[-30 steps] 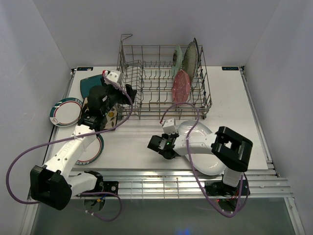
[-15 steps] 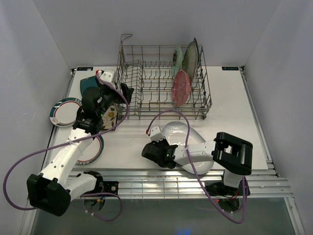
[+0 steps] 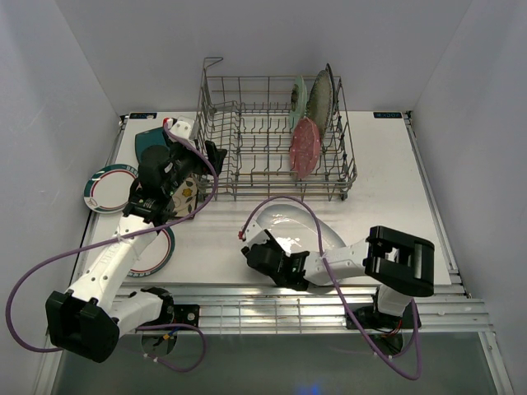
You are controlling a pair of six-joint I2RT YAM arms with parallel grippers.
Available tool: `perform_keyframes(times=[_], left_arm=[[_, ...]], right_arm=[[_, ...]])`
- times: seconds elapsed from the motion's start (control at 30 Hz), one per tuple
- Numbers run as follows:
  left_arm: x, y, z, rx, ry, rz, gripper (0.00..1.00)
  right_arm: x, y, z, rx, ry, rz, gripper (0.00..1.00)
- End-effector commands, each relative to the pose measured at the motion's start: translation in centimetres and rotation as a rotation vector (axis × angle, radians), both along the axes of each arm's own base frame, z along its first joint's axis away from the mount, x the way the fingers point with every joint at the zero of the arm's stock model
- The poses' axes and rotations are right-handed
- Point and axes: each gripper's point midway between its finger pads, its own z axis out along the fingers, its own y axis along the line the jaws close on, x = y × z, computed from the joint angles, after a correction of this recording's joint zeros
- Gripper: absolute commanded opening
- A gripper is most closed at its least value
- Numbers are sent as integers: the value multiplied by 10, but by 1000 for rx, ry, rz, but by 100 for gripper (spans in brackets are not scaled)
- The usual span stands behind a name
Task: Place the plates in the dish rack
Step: Move the plate to the center of the board.
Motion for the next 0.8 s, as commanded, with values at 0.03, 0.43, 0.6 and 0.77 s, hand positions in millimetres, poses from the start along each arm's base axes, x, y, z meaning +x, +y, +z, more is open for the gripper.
perform_keyframes(times=[0.03, 0.43, 0.6, 0.77], left_arm=[[-2, -1, 20, -15, -34, -13, 98], [-5, -3, 20, -12, -39, -32, 98], [-5, -4, 18, -10, -35, -41, 98], [-8, -6, 20, -10, -43, -55, 98]], right_arm=[[-13, 9, 8, 31, -1, 85, 68], [-15, 15, 53, 119, -49, 135, 75], [-17, -2, 86, 214, -60, 99, 76], [-17, -37, 88, 224, 8, -51, 75]])
